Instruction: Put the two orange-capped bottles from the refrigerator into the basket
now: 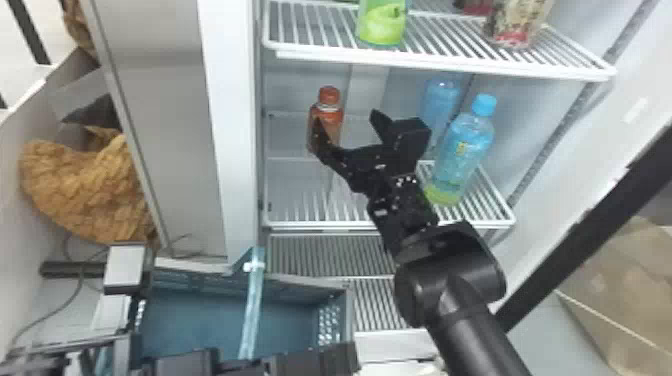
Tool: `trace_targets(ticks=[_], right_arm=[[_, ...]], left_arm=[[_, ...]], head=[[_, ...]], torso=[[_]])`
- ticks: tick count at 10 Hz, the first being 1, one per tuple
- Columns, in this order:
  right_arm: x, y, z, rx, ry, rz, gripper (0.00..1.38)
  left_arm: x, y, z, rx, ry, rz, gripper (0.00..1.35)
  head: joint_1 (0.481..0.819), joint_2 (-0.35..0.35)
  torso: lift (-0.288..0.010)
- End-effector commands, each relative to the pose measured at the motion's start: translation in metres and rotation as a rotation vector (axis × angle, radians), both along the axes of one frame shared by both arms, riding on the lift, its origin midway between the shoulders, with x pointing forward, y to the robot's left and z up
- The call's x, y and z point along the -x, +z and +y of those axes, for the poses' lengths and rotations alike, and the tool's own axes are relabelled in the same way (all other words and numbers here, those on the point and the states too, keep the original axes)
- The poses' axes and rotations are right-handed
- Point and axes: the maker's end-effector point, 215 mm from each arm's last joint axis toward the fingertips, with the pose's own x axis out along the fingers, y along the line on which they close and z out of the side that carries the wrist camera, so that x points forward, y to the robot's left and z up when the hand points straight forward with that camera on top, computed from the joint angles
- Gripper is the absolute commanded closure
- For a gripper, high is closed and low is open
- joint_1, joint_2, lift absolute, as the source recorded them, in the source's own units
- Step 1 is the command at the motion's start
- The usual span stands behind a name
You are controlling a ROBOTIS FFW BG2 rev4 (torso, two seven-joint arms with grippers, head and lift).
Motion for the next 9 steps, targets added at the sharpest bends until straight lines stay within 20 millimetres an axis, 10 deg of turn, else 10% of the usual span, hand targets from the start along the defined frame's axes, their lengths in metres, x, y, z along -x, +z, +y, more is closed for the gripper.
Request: trace_targets(ticks=[1,7,9], right_arm=[[-0.008,0.002,0.008,0.007,0.007,0.001,0.1],[-0.042,-0.031,0.02,0.033,0.036,0.093,0.11],[-0.046,-0.04,0.02,0.04,0.039,0.116,0.34]], left_arm=[[-0.001,0.001,-0.001,0.001,-0.003,-0.002,1.14],[-0.006,0.003,-0.007,0.011,-0.013,-0.006,1.14],[-0.006,0.004,-0.009,0.014,-0.018,-0.005,1.14]], head=[[0.695,-0.174],[0.695,-0.151],[0.695,-0.15]], torso=[[-0.288],[-0.288],[-0.288]])
